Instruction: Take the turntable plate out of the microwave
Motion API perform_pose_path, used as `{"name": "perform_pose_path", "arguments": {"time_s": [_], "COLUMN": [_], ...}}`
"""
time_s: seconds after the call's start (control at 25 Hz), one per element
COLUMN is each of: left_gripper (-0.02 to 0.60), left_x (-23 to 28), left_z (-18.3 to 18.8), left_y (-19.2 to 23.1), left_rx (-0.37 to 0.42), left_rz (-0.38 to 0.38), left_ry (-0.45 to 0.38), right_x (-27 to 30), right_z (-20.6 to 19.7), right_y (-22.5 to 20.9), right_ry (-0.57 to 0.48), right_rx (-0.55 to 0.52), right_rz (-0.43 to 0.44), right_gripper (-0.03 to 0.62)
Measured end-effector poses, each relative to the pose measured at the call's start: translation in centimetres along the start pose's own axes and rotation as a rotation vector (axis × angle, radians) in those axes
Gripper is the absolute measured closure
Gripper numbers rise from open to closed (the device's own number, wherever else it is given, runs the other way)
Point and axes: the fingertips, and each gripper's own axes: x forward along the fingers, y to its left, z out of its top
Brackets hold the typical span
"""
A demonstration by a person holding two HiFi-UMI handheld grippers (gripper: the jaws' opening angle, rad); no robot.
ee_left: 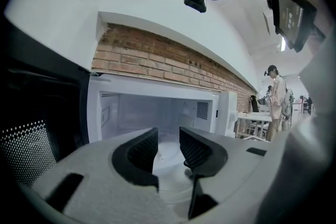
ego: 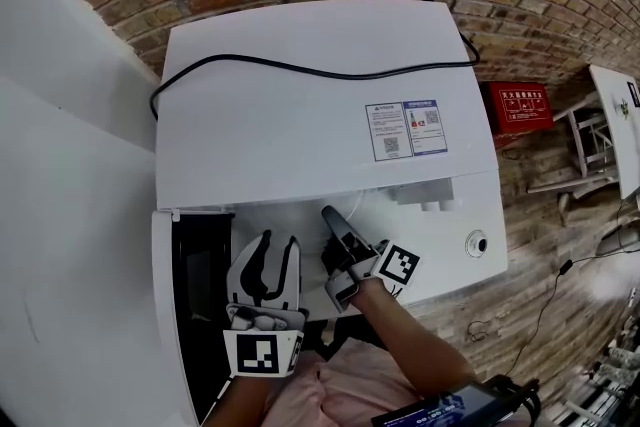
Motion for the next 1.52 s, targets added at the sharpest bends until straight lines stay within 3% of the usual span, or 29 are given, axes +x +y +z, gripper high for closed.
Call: {"name": "perform_pose_path", "arguments": {"time_s": [0.32, 0.56, 1.2, 1.52], "left_gripper": [0.445, 0.445, 0.445, 0.446], "left_x": [0.0, 0.1, -1.0, -5.9], "left_z": [-0.8, -1.2, 1.1, 2.0], "left_y": [0.1, -0.1, -0.2, -1.3], "left_rx": [-0.013, -0.013, -0.006, 0.025], "left_rz": [0.013, 0.035, 0.18, 0.207], "left_ry": [0.019, 0.023, -0.052, -0.086], "right_x": [1.7, 1.8, -0.4, -3.6], "right_z": [0.5, 0.2, -0.9, -2.7], "right_y": [-0.2, 0.5, 1.8, 2.6], "right_ry": [0.029, 0.074, 0.245, 0.223], "right_rx": [0.037, 0.045, 0.006, 0.007], "right_rz": [0.009, 0.063, 0.098, 0.08], "right_gripper": [0.452, 0.561, 0.563, 0.563]}}
